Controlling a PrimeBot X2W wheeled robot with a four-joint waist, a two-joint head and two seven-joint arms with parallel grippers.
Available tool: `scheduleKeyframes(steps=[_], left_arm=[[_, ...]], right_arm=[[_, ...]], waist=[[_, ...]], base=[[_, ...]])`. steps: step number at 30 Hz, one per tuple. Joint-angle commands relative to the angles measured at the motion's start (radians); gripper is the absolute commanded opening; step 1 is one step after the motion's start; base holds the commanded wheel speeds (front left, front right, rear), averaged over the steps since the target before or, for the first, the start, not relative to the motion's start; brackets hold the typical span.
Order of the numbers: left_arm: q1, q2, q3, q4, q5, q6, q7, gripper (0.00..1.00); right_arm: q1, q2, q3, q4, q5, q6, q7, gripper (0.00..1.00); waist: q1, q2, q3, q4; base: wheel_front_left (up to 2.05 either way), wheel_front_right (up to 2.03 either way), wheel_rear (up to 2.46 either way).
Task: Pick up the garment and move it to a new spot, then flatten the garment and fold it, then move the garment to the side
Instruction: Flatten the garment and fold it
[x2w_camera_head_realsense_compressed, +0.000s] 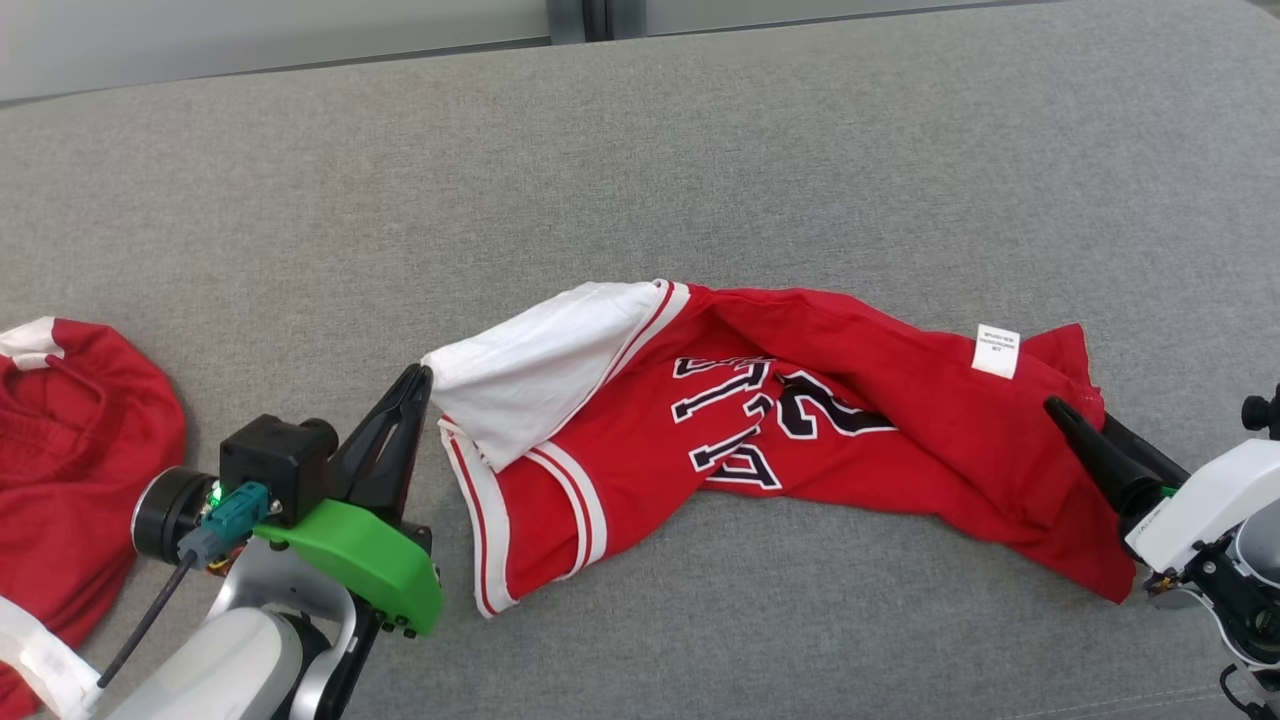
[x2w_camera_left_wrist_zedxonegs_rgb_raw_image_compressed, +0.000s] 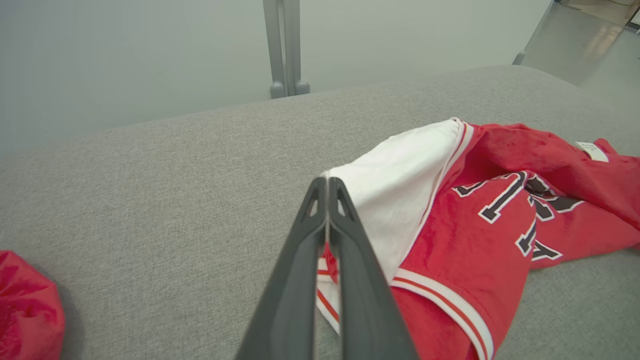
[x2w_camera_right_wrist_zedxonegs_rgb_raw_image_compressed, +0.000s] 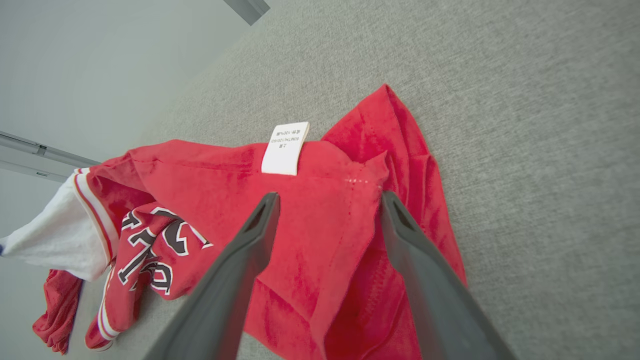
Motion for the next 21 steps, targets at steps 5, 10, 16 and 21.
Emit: scheduleKeyframes(steps=[5, 10, 16, 21], left_arm=[[-0.024, -0.003, -0.004, 0.01, 0.003, -0.006, -0.002, 0.0], [-0.026, -0.001, -0.006, 0.017, 0.001, -0.01, -0.004, 0.0], [-0.032, 0.0, -0.011, 0.022, 0.003, -0.015, -0.001, 0.0], [-0.036, -0.007, -0.017, 0.029, 0.002, -0.017, -0.003, 0.0]], right_arm=[[-0.014, 0.002, 0.004, -0.007, 0.024, -0.001, -0.03, 0.88], [-0.021, -0.006, 0.008, 0.0, 0.042, -0.001, -0.042, 0.45], [-0.032, -0.013, 0.017, 0.012, 0.066, -0.001, -0.051, 0.18], [-0.047, -0.022, 0.032, 0.021, 0.074, -0.001, -0.059, 0.0]], waist=[[0.0, 0.0, 0.002, 0.003], [0.0, 0.0, 0.001, 0.004], [0.0, 0.0, 0.006, 0.007], [0.0, 0.0, 0.004, 0.011]], base=[[0.0, 0.0, 0.0], [0.0, 0.0, 0.0], [0.0, 0.0, 0.0], [0.0, 0.0, 0.0]])
